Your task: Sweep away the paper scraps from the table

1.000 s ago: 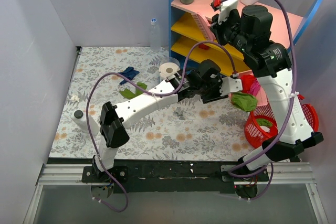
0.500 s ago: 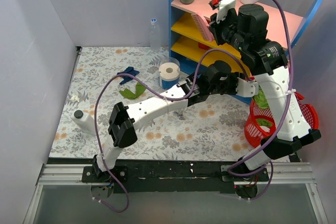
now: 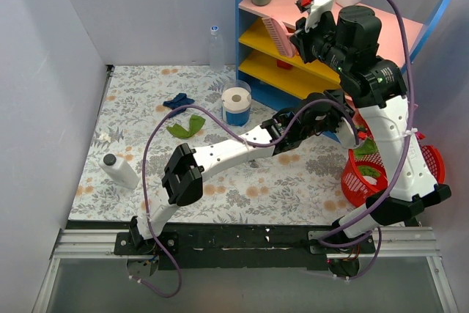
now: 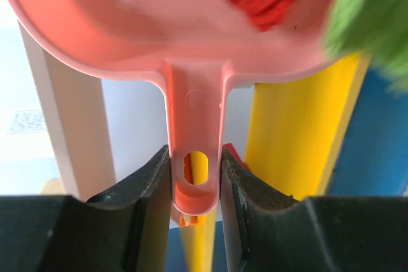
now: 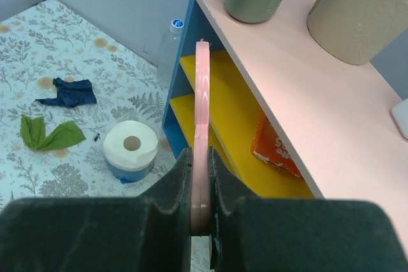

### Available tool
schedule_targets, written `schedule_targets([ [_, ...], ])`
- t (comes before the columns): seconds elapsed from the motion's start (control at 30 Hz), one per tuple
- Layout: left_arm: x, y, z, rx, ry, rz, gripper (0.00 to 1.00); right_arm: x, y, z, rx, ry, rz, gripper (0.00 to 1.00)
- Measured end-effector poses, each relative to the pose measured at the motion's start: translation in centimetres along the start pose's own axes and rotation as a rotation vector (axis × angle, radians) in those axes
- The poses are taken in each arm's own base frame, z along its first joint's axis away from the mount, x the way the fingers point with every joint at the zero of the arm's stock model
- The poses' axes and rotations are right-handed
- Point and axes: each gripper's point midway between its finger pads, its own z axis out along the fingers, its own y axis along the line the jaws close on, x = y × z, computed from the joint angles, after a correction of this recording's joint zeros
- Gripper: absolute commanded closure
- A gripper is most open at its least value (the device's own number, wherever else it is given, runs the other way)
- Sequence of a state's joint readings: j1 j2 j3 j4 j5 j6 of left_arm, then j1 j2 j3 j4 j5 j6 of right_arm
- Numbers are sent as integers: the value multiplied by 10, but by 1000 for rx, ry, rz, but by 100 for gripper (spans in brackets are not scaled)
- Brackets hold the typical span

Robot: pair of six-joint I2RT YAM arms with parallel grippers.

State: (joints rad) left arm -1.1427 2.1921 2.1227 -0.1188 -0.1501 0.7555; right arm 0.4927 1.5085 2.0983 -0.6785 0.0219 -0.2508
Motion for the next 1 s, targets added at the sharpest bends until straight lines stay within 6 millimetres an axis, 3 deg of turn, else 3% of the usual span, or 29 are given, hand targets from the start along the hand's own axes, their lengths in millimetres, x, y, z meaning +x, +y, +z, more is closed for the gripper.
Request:
schedule_targets([
  [0.33,-11,25,1,-80,-63,116,100,-1,-1,-2,6,-3,7,99],
  [0.6,-3,31,2,-100,-53,110,100,-1,-2,-2,8,-2,8,99],
  [0.83,29,40,-3,-144,52,37,100,-14,-3,2,2,-33,9,99],
  [1.0,77,30,-20,-124,212,-60,100,-28,6,6,-58,-75,1,99],
])
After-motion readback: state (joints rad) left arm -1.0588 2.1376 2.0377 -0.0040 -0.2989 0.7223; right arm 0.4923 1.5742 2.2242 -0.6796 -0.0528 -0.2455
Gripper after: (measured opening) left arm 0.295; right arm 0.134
